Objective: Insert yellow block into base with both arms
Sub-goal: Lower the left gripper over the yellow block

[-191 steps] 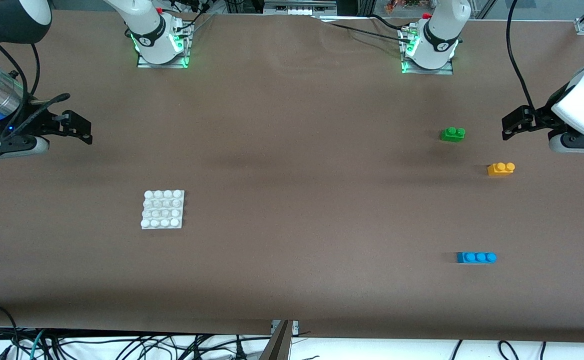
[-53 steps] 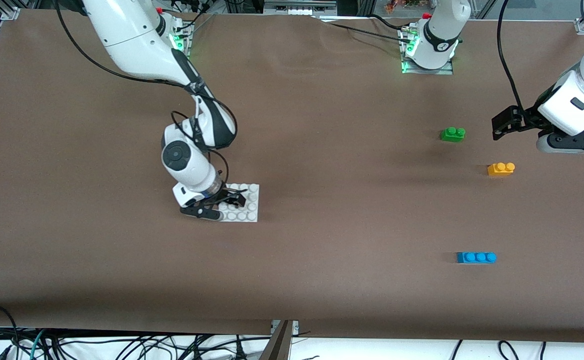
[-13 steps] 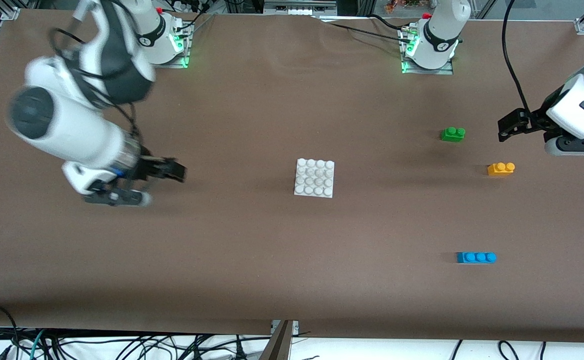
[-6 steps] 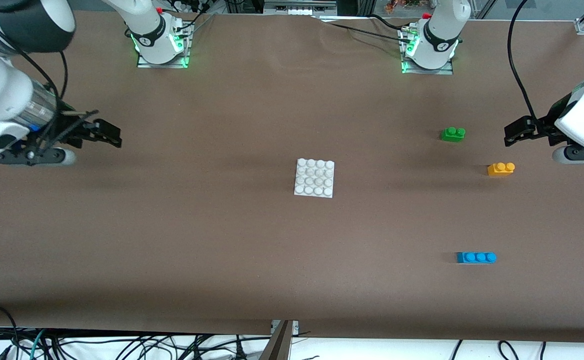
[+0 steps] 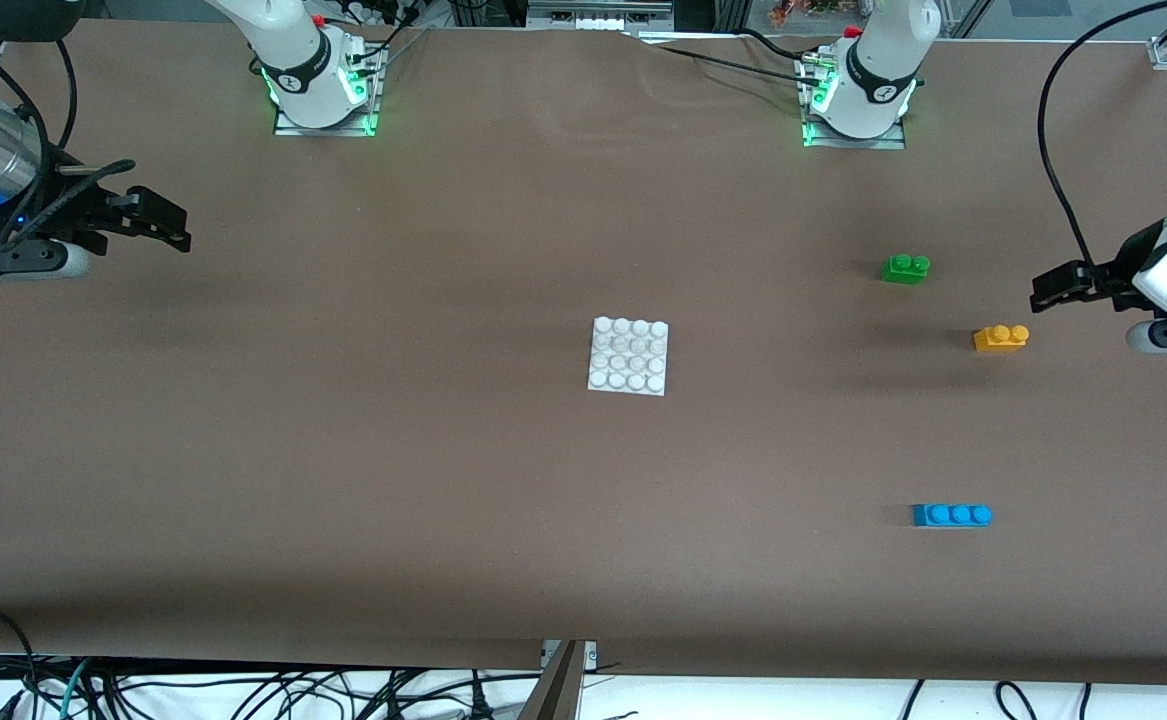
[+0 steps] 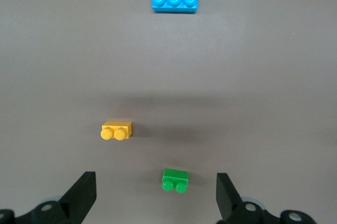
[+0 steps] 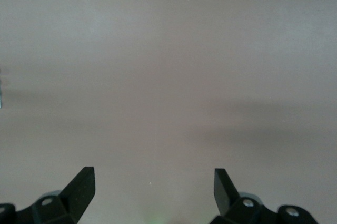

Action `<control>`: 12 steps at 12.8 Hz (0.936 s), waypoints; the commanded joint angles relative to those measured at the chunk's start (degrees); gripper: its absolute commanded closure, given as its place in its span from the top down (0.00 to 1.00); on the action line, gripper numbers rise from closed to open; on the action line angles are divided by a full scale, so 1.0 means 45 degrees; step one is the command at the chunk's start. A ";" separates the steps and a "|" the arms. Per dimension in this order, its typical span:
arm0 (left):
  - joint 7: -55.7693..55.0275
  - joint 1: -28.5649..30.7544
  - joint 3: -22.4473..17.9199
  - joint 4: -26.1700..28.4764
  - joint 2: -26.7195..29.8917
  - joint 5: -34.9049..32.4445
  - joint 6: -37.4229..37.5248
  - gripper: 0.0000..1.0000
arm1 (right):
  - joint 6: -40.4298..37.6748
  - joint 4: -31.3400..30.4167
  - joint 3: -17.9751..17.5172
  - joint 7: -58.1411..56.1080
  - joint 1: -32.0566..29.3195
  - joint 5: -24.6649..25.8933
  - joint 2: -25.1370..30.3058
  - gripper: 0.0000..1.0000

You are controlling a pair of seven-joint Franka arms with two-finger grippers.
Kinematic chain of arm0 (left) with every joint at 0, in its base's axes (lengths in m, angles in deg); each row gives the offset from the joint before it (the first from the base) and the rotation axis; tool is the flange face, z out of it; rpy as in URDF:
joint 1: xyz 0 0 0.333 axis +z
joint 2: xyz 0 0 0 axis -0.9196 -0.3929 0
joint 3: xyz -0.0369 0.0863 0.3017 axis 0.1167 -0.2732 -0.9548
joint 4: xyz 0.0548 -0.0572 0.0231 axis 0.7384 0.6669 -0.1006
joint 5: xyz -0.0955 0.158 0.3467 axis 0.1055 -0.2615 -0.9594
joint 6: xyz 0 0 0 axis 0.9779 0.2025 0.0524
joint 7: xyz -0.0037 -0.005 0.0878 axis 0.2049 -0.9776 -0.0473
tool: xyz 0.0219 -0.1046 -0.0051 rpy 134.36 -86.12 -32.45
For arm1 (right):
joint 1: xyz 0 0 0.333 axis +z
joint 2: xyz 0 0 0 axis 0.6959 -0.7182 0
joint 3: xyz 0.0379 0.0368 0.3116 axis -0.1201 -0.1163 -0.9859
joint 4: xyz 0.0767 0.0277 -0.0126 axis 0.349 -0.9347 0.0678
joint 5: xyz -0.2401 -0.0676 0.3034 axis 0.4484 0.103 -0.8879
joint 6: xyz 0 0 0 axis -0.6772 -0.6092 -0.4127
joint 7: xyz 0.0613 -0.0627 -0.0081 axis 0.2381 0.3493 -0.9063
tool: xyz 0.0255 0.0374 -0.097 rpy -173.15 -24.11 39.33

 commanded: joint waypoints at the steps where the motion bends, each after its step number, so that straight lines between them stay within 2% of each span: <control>1: 0.0295 0.0178 0.0040 0.1317 0.0230 0.0099 -0.1258 1.00 | -0.0499 -0.0331 -0.0293 -0.0178 -0.0266 0.0352 0.0447 1.00; 7: 0.1700 0.1465 0.0020 0.4966 0.0172 0.0060 -0.5648 1.00 | -0.0501 -0.0020 -0.0215 -0.0197 -0.0266 0.0489 0.0312 1.00; 10: 0.1877 0.2108 0.0020 0.6725 -0.0121 -0.0972 -0.8537 1.00 | -0.0638 0.0275 -0.0214 -0.0196 -0.0247 0.0431 0.0000 1.00; 12: 0.1897 0.2500 0.0020 0.7373 -0.0529 -0.0995 -0.9540 1.00 | -0.0638 0.0490 -0.0273 -0.0100 -0.0169 0.0470 -0.0041 1.00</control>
